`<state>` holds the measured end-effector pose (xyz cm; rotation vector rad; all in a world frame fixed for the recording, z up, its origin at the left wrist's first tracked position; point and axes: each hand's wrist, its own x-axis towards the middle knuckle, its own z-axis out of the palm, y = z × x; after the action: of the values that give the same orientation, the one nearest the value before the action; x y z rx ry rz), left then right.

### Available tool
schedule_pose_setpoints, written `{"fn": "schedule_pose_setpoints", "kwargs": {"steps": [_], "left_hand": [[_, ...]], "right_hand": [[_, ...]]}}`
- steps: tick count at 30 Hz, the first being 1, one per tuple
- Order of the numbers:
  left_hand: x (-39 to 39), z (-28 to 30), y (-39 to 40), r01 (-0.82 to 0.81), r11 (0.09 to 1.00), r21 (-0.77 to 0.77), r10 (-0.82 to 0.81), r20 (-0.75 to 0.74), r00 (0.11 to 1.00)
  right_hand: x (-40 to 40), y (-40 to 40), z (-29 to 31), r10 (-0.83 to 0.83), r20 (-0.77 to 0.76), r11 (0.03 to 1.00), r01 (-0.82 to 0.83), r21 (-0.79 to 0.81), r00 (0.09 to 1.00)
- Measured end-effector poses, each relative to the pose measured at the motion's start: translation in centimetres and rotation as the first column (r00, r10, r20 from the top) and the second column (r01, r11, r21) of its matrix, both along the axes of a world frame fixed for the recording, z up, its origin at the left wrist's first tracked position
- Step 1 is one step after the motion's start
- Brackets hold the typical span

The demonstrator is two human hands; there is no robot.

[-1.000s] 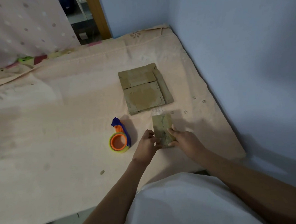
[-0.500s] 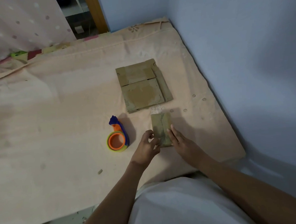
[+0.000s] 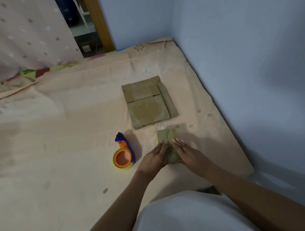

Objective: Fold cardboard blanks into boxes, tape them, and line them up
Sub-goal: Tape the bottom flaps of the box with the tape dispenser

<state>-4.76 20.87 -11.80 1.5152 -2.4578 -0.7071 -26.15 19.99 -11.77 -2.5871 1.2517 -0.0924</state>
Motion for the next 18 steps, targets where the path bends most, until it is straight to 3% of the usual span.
{"fn": "schedule_pose_setpoints", "kwargs": {"steps": [8,18], "left_hand": [[0.3,-1.0,0.1,0.094,0.995,-0.031,-0.093,0.027,0.995],[0.4,-0.8,-0.7,0.084,0.993,0.086,-0.086,0.018,0.996]], "right_hand": [[-1.2,0.1,-1.7,0.066,0.048,0.997,-0.064,-0.031,0.997],[-0.3,-0.6,-0.6,-0.035,0.095,0.989,0.021,0.149,0.995]]}}
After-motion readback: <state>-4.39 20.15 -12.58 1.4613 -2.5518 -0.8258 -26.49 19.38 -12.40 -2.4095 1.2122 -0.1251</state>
